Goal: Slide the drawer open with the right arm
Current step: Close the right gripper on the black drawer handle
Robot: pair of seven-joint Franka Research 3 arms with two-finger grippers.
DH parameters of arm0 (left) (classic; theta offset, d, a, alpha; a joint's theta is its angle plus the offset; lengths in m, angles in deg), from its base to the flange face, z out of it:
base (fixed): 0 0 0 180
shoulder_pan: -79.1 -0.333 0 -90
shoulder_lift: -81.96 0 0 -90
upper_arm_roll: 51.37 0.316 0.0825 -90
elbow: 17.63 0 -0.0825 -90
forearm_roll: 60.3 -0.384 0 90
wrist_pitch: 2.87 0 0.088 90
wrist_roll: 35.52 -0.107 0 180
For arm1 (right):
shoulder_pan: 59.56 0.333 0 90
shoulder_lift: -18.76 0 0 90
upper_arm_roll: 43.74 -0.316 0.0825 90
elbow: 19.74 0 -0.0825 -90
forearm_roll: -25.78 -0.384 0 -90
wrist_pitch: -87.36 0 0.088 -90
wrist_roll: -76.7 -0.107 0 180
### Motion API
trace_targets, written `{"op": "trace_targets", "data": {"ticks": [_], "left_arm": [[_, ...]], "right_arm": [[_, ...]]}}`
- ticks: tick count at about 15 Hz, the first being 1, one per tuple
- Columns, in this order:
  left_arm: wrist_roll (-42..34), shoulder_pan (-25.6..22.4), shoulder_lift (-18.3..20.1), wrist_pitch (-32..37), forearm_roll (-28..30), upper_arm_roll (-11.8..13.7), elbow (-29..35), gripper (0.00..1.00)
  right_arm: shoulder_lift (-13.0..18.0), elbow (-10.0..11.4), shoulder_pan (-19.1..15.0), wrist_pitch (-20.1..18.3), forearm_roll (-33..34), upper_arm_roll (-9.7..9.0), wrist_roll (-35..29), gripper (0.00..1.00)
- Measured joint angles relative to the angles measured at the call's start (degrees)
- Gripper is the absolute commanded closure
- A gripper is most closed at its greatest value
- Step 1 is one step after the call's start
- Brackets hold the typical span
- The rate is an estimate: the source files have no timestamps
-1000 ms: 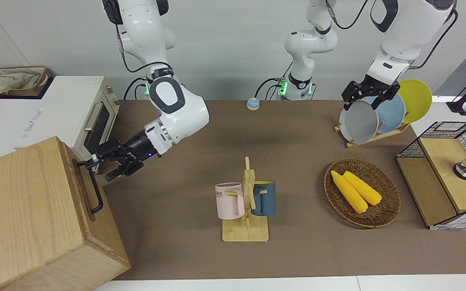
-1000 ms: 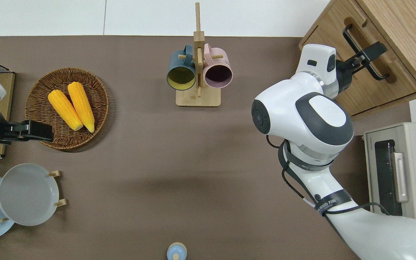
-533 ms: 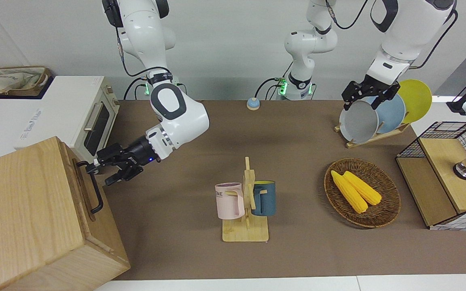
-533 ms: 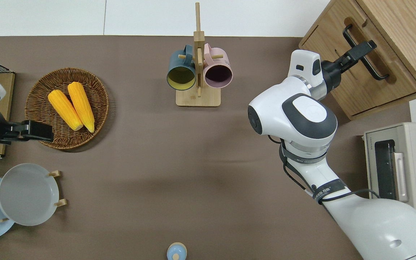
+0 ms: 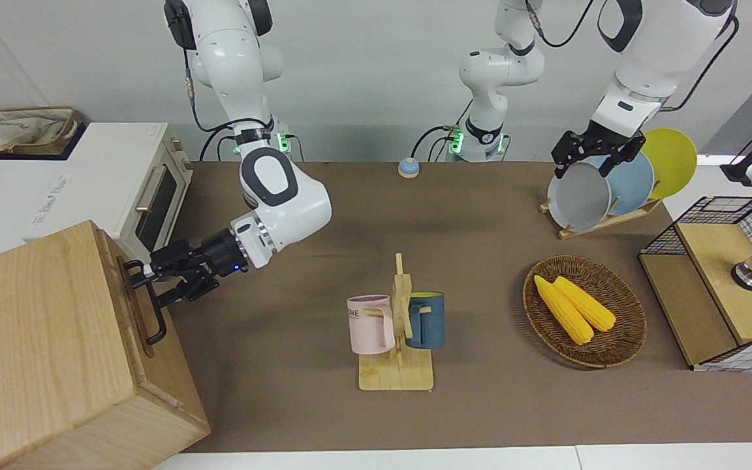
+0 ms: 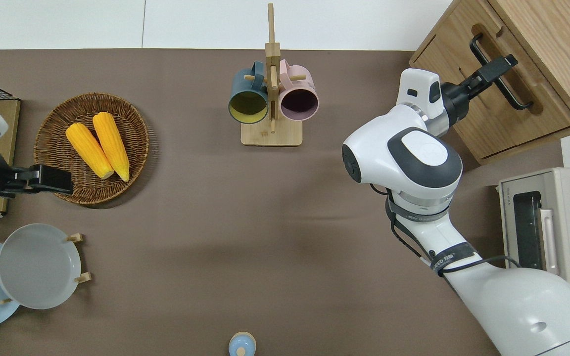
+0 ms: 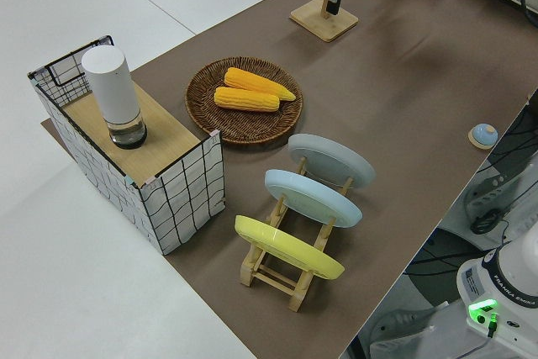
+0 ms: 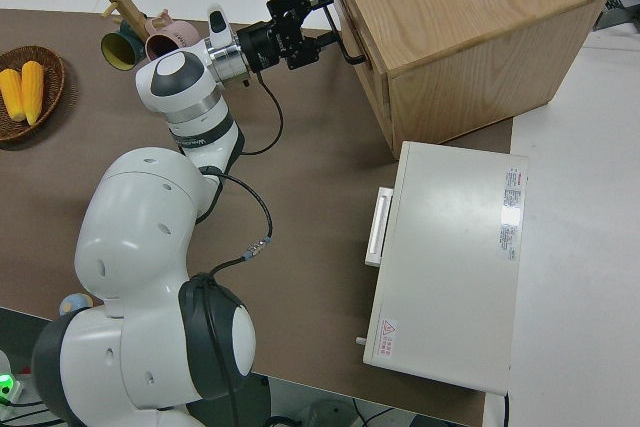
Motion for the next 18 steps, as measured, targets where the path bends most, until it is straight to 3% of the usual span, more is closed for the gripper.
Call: {"op": "trace_targets", "data": {"ticks": [3,5,9,11,13,18], "left_arm": [[0.00,0.00,0.00,0.00,0.00,0.00,0.00,0.00],[0.00,0.00,0.00,0.00,0.00,0.00,0.00,0.00],[0.00,0.00,0.00,0.00,0.00,0.00,0.00,0.00],[0.00,0.00,0.00,0.00,0.00,0.00,0.00,0.00],[0.00,0.00,0.00,0.00,0.00,0.00,0.00,0.00],[0.00,0.00,0.00,0.00,0.00,0.00,0.00,0.00]], "right_arm": [[-0.52,0.00,0.02,-0.28,0.52,-0.01,-0.07,0.101],[-0.65,0.00,0.05,-0.28,0.54,-0.05,-0.15,0.284],[-1.07,0.00,0.31,-0.94,0.54,-0.16,-0.20,0.784],[-1.18,0.00,0.58,-2.47,0.53,-0.22,-0.25,0.919],[-1.59,0.22,0.86,-3.10,0.37,-0.28,-0.72,0.992],[-2.01,0.22,1.00,-3.63,0.32,-0.35,-2.74,1.000]]}}
